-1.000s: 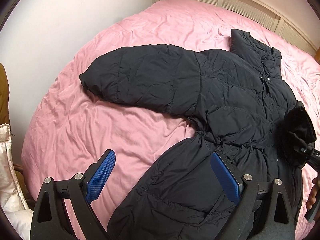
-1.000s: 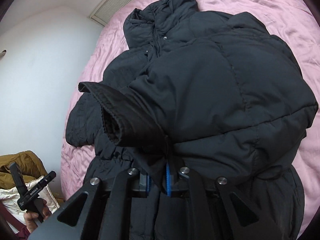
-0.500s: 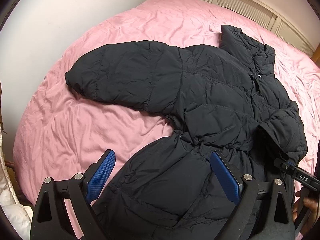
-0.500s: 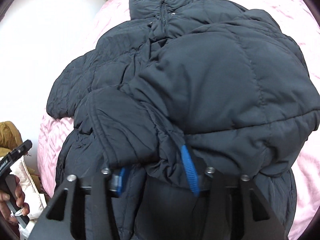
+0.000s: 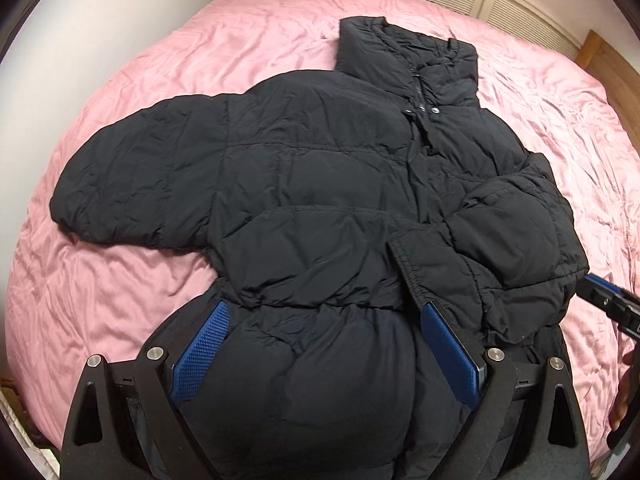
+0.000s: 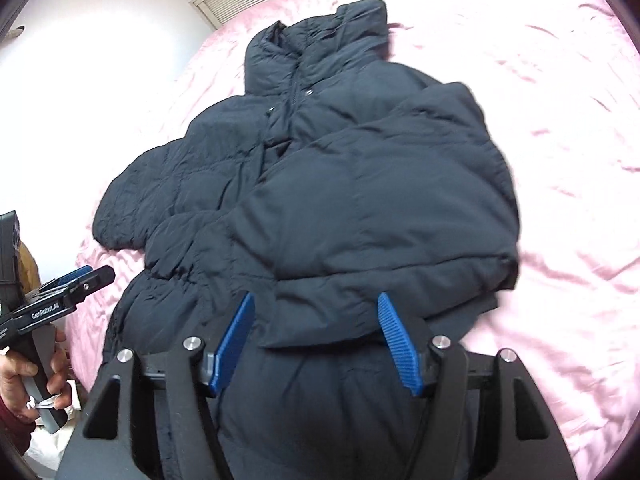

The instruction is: Fold large clothes

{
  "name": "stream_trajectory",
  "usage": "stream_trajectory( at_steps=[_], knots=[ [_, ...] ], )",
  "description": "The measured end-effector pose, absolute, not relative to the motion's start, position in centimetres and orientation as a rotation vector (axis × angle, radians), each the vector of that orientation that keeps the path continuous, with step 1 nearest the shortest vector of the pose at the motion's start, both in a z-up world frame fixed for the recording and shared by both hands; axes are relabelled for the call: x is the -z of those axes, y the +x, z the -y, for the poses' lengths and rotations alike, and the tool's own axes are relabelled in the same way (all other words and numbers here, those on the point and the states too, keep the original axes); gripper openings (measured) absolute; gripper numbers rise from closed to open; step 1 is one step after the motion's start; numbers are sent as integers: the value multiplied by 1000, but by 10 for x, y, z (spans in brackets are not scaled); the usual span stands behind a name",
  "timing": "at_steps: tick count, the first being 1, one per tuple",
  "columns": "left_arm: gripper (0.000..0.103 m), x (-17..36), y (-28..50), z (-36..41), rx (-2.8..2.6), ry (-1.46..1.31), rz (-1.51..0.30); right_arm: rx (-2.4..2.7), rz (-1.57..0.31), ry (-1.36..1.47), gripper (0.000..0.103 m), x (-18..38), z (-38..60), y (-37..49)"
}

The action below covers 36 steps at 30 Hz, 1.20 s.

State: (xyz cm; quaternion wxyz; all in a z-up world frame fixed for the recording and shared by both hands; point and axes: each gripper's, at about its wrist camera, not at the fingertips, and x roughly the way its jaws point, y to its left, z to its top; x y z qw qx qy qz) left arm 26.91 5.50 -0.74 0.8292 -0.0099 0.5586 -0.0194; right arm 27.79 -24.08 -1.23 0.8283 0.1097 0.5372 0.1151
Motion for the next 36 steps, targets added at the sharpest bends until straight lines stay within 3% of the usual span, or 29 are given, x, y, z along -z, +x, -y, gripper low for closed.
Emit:
stream_trajectory(
  at_steps=[10, 22, 28, 36],
  knots=[
    [95, 60, 316, 42, 162, 42, -1186, -198, -1183, 123, 64, 52, 269, 331],
    [102, 139, 335, 48, 87, 94, -1224, -221, -1259, 76, 64, 126, 256, 346],
    [102, 127, 338, 47, 93, 75, -1246, -242, -1283, 73, 64, 104, 257, 348],
    [102, 89, 344, 27, 65, -17, -1151, -257, -1126, 55, 64, 42, 264, 363]
  ],
)
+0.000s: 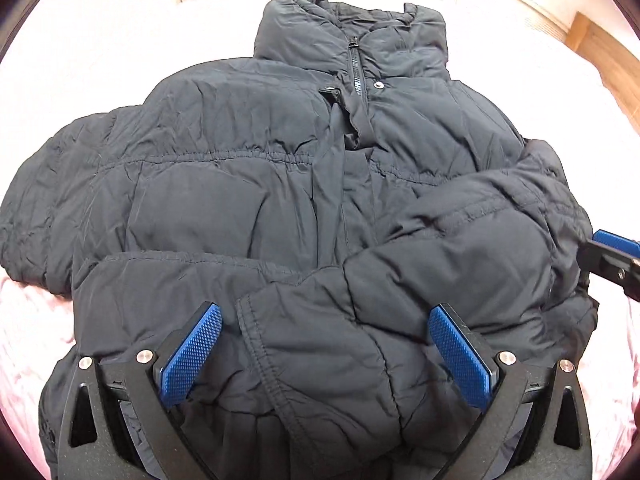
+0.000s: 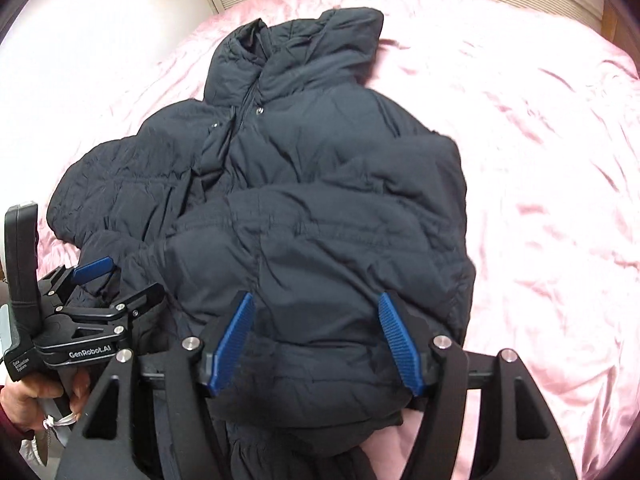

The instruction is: Fold large clothes

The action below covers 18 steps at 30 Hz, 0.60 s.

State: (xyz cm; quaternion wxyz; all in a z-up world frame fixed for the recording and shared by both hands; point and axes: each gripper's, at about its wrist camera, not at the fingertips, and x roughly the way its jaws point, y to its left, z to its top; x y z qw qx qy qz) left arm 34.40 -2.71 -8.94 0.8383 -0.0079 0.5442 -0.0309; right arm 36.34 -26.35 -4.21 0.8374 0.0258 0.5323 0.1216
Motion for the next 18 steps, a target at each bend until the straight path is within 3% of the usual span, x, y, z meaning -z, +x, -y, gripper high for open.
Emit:
stream_trajectory(
  at_steps=[10, 18],
  knots=[
    [102, 123, 351, 43, 34, 28, -1209, -164, -1267, 27, 70, 115, 248, 398],
    [102, 90, 341, 27, 71, 7, -1186, -115, -1240, 71, 70, 82, 257, 382]
  ],
)
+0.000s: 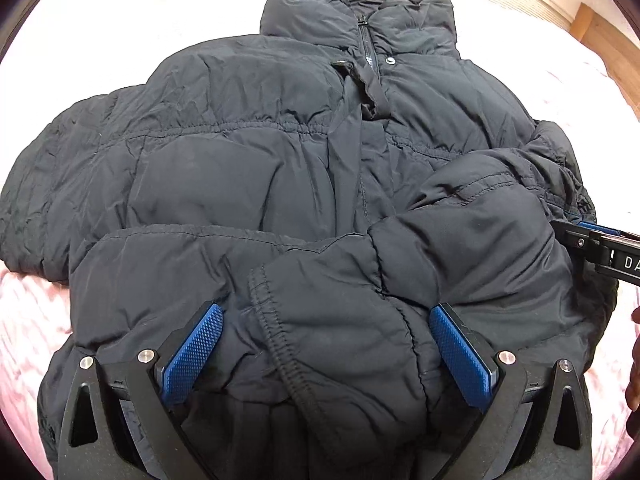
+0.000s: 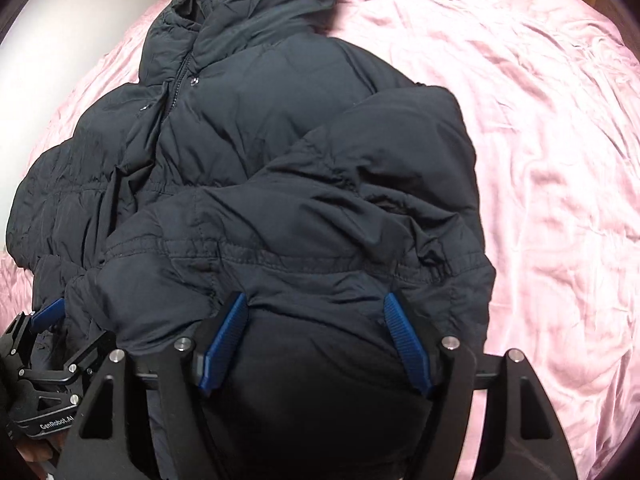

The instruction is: Fold large clothes

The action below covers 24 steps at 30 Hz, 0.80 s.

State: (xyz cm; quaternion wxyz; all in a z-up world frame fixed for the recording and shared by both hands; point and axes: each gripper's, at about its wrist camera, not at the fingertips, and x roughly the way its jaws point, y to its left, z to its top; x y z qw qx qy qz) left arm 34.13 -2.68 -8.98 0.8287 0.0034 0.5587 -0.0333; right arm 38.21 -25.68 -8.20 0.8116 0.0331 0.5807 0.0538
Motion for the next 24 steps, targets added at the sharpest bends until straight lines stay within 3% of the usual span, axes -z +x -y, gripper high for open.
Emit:
stream_trajectory(
  at_steps=[8, 24],
  knots=[
    [102, 50, 304, -11, 80, 21, -1154, -72, -1167, 175, 70, 33, 255, 325],
    [102, 33, 259, -126, 3, -57, -1160, 34, -1149, 229, 70, -24, 234, 252]
  ],
)
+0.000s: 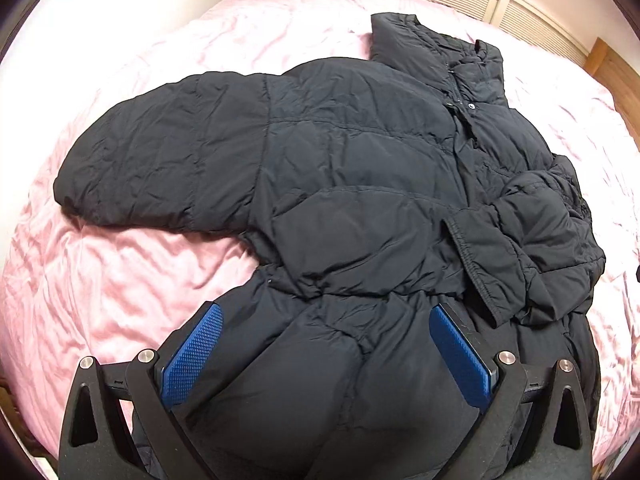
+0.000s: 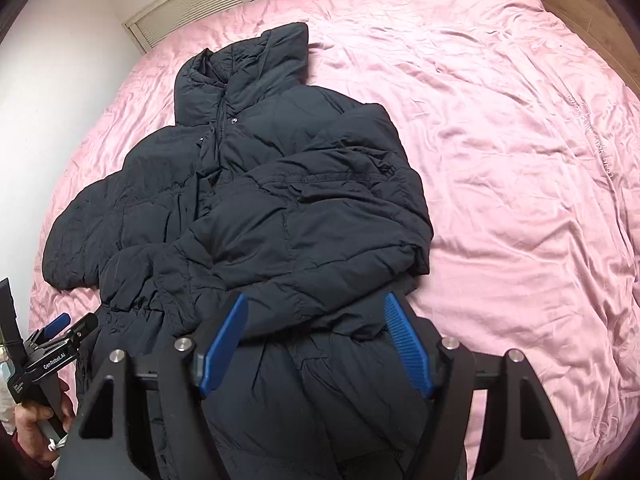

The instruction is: Fold large clothes

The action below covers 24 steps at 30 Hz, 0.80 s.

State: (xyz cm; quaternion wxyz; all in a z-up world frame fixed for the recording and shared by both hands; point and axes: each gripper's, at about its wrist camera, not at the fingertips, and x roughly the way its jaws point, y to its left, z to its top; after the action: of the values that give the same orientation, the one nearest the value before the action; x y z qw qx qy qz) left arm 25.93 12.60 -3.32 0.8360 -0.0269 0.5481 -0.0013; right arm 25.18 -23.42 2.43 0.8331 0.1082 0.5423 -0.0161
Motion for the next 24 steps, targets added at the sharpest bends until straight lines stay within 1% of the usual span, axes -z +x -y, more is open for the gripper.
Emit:
stream_trajectory(
  at_steps=[11, 24],
  knots=[
    [102, 37, 240, -198, -57, -130, -1177, 84, -1154, 219, 70, -35, 209, 239],
    [102, 53, 230, -287, -165, -224, -1213, 102, -1217, 239, 70, -12, 177, 235]
  ],
)
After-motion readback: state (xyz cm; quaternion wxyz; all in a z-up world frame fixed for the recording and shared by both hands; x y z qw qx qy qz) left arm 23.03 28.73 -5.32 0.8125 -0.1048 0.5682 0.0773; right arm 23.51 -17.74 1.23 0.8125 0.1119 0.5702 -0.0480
